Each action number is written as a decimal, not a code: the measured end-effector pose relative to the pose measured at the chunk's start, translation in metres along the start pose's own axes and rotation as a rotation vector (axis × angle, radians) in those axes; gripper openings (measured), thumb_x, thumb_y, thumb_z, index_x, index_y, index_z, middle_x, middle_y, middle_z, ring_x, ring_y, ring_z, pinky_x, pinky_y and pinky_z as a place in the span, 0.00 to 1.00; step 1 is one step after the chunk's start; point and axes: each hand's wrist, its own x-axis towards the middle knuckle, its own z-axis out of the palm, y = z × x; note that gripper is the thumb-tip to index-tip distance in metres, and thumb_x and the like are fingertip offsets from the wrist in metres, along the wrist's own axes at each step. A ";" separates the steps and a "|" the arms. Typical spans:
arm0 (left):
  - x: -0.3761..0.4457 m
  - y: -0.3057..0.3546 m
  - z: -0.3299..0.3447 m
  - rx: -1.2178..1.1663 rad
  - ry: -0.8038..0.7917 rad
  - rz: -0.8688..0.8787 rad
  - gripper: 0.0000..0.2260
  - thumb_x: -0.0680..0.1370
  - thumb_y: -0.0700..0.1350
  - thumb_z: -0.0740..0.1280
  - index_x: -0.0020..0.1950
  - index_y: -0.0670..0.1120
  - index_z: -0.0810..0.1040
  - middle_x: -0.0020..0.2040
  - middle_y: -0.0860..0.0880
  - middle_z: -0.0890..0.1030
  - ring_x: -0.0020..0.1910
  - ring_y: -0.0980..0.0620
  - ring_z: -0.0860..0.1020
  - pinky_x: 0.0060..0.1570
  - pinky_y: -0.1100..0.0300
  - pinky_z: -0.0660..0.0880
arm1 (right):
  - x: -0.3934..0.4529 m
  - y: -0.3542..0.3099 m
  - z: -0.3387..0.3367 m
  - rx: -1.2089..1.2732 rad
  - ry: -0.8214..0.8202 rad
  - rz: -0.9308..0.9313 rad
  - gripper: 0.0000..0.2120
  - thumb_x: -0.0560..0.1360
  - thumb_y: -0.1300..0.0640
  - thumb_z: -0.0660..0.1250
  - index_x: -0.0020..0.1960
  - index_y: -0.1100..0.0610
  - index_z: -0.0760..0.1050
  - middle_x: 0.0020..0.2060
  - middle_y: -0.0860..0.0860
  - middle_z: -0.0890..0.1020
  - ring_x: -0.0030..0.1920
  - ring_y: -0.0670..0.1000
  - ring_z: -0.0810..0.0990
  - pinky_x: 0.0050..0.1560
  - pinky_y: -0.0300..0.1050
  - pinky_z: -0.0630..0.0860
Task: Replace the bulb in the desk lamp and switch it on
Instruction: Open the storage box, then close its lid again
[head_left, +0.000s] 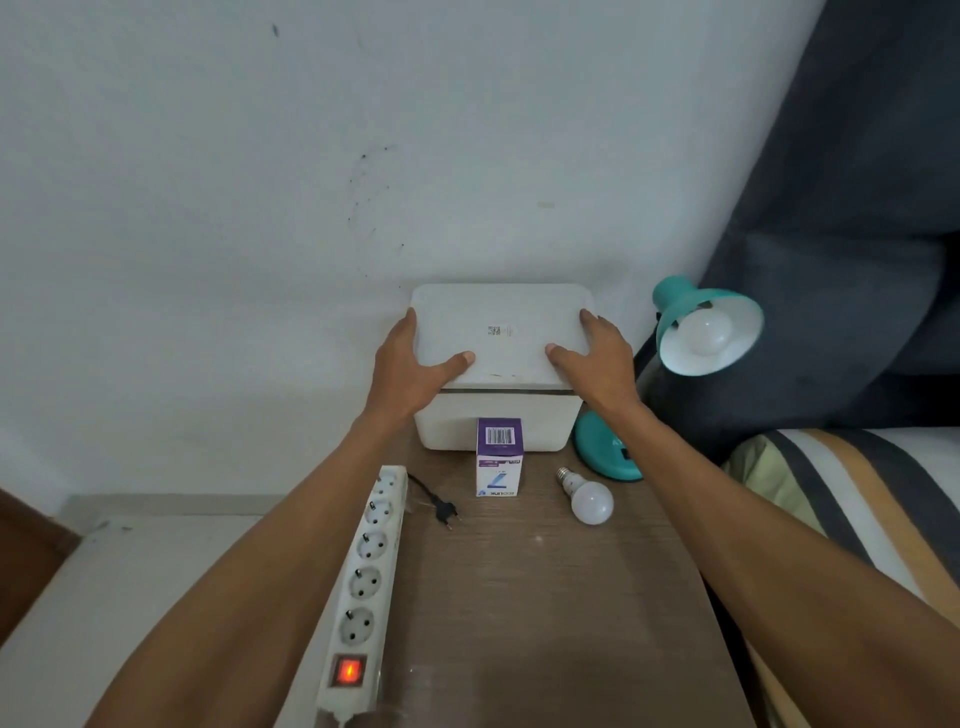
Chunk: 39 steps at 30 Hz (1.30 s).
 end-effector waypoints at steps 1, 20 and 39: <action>-0.009 0.004 -0.003 0.005 0.006 0.008 0.44 0.74 0.55 0.79 0.82 0.41 0.60 0.79 0.45 0.67 0.77 0.47 0.66 0.66 0.64 0.61 | -0.007 -0.001 -0.003 -0.001 0.003 -0.003 0.37 0.75 0.47 0.70 0.79 0.58 0.60 0.76 0.56 0.65 0.75 0.56 0.63 0.75 0.51 0.61; -0.243 -0.046 0.009 0.160 -0.040 -0.142 0.49 0.73 0.61 0.77 0.84 0.45 0.55 0.82 0.45 0.62 0.80 0.44 0.62 0.78 0.47 0.61 | -0.249 0.053 -0.009 -0.089 0.050 0.122 0.33 0.75 0.48 0.70 0.76 0.55 0.64 0.73 0.55 0.69 0.71 0.57 0.69 0.69 0.52 0.68; -0.292 -0.107 0.050 0.494 -0.282 -0.181 0.49 0.78 0.65 0.68 0.84 0.40 0.45 0.84 0.42 0.50 0.83 0.42 0.53 0.80 0.49 0.55 | -0.296 0.127 0.025 -0.420 -0.197 0.211 0.38 0.75 0.38 0.66 0.77 0.56 0.61 0.75 0.58 0.64 0.75 0.60 0.62 0.70 0.57 0.68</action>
